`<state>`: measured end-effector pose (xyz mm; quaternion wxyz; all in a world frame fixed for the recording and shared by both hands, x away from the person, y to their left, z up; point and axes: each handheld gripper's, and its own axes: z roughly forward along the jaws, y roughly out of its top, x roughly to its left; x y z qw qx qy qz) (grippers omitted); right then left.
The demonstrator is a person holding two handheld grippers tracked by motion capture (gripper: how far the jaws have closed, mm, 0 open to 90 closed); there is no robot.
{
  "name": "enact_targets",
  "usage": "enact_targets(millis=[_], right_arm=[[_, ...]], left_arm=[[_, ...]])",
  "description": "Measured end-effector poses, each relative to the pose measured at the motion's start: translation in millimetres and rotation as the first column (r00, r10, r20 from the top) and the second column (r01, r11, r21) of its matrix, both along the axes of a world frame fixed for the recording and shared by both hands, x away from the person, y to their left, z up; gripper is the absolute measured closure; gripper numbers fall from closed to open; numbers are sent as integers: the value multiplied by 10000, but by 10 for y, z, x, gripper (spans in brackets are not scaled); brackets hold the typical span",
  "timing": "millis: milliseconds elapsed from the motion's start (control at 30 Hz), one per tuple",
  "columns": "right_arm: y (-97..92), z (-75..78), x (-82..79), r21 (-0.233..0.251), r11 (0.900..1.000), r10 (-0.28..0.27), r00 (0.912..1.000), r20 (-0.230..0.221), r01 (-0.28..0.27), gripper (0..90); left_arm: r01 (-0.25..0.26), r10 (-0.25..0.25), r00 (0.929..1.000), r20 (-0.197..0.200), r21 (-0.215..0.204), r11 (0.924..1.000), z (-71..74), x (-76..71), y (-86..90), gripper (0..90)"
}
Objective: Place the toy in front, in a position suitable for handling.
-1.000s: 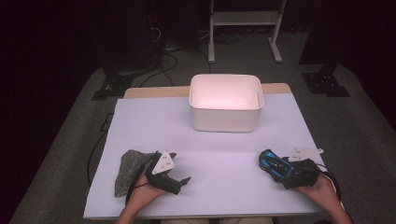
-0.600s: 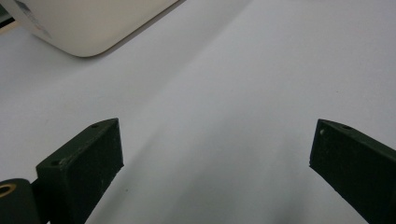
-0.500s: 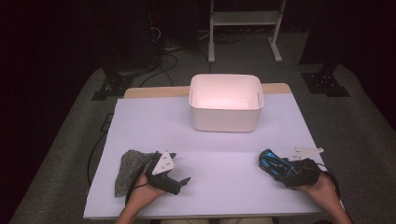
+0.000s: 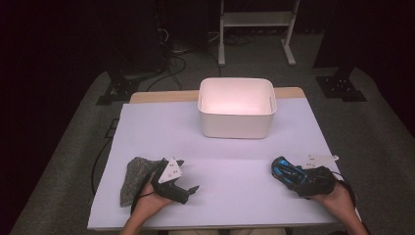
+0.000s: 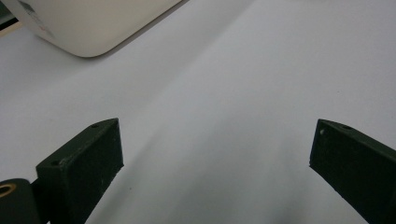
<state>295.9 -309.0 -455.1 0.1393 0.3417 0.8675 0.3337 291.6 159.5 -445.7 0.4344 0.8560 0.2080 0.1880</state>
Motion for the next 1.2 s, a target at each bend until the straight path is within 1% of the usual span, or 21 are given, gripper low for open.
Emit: enact_targets(millis=[467, 600, 700, 833, 900, 1033, 1067, 1200], right_arm=[[25, 11, -27, -63, 9999, 128, 9999, 35, -128, 250], [33, 23, -35, 25, 9998, 184, 9998, 97, -185, 251], [43, 35, -45, 149, 9997, 188, 9998, 60, -189, 251], [67, 63, -57, 270, 9990, 360, 9993, 49, -361, 250], [85, 82, -66, 273, 9986, 451, 9989, 131, -454, 250], [95, 120, -67, 560, 9965, 619, 9980, 140, -626, 250], [97, 133, -68, 713, 9955, 628, 9980, 73, -632, 250], [93, 196, -58, 1177, 9902, 753, 9971, 76, -756, 250]], left_arm=[[37, -37, 10000, 13, -15, 10000, 3, -2, 0, 18], [35, -35, 10000, 1, -28, 10000, 1, -2, -1, 19], [40, -40, 10000, 1, -24, 10000, 1, -2, -1, 18], [29, -29, 10000, -17, 6, 10000, 2, -2, 3, 19], [10, -10, 10000, -11, -12, 10000, 4, -4, 6, 18], [-31, 31, 10000, 0, -1, 10000, 6, -8, 21, 18], [-54, 54, 10000, 3, -2, 10000, 6, -8, 24, 18], [-92, 92, 9999, 82, -20, 10000, 12, -8, 35, 18]])
